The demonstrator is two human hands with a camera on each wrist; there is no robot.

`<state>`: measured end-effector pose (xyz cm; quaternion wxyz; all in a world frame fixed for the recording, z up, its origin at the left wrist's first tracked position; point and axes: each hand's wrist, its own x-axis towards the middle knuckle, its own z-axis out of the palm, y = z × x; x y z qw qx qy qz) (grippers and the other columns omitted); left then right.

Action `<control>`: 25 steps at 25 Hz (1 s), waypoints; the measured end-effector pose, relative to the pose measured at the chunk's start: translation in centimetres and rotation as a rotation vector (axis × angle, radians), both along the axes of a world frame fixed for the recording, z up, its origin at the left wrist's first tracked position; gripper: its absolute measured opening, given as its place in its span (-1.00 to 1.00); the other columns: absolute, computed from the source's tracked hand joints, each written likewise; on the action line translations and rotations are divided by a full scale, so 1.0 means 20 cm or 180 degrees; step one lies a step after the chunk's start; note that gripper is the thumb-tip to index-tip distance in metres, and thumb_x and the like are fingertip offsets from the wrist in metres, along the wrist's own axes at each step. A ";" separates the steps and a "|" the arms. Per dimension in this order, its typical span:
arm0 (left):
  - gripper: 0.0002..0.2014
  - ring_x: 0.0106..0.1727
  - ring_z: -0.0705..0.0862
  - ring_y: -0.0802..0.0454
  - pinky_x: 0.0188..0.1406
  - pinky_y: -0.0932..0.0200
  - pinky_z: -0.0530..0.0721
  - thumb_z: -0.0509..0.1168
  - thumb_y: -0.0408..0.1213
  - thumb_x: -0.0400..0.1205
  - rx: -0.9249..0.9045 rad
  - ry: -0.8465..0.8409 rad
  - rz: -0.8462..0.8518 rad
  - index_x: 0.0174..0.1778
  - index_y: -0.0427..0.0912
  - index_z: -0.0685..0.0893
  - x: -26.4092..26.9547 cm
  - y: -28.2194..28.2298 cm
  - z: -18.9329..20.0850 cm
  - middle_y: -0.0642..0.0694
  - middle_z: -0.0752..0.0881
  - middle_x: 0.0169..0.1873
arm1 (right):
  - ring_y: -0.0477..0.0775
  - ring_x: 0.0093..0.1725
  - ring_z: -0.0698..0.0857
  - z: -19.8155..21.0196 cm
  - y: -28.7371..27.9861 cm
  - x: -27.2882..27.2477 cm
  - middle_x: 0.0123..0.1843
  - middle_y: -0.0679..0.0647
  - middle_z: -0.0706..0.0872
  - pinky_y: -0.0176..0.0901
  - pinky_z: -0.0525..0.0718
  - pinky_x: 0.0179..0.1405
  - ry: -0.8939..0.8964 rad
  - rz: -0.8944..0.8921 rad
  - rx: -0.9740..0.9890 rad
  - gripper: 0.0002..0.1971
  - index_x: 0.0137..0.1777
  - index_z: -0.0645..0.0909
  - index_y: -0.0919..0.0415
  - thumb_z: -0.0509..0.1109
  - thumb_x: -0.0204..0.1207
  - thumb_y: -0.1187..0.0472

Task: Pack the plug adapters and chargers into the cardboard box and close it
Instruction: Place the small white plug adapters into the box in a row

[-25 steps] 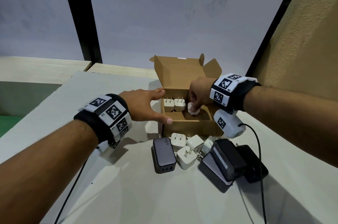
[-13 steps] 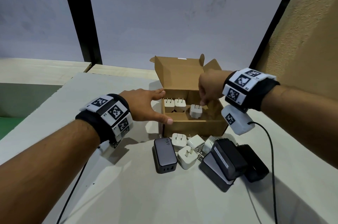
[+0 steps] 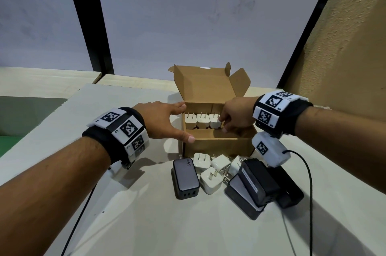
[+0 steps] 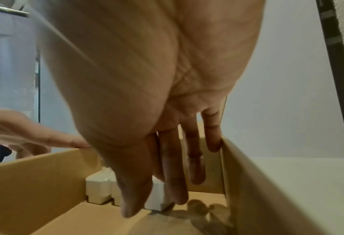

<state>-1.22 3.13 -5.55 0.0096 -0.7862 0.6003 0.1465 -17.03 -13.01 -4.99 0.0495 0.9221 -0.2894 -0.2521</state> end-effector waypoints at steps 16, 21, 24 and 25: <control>0.15 0.59 0.29 -0.02 0.53 -0.11 0.26 0.16 0.57 0.04 0.0046 0.0102 0.0137 0.61 0.30 0.04 -0.03 0.02 0.03 0.23 0.14 0.63 | -0.07 -0.07 0.67 0.11 0.40 -0.17 -0.08 -0.09 0.76 -0.25 0.51 -0.14 -0.0418 0.0601 0.0524 -0.68 0.13 0.75 0.00 0.34 0.56 -0.15; 0.18 0.56 0.34 -0.01 0.50 -0.07 0.32 0.18 0.58 0.01 0.0041 0.0166 0.0133 0.61 0.29 0.07 -0.02 0.02 0.02 0.26 0.17 0.61 | 0.00 -0.18 0.72 0.09 0.44 -0.06 -0.16 0.00 0.83 -0.25 0.59 -0.24 0.0103 0.0820 0.0424 -0.62 0.04 0.82 0.08 0.34 0.56 -0.17; 0.19 0.57 0.34 -0.01 0.50 -0.08 0.32 0.16 0.59 0.01 0.0039 0.0136 0.0113 0.62 0.27 0.06 -0.02 0.02 0.02 0.27 0.14 0.62 | -0.03 -0.31 0.64 0.08 0.45 -0.07 -0.33 -0.04 0.73 -0.31 0.50 -0.42 0.0075 0.0820 0.0269 -0.63 -0.07 0.83 0.14 0.38 0.54 -0.15; 0.19 0.57 0.34 -0.01 0.50 -0.09 0.32 0.16 0.60 0.02 0.0043 0.0126 0.0117 0.62 0.27 0.06 -0.02 0.01 0.02 0.27 0.14 0.62 | -0.04 -0.33 0.62 0.08 0.45 -0.08 -0.37 -0.06 0.69 -0.31 0.47 -0.46 0.0073 0.0831 0.0236 -0.62 -0.09 0.82 0.14 0.38 0.53 -0.16</control>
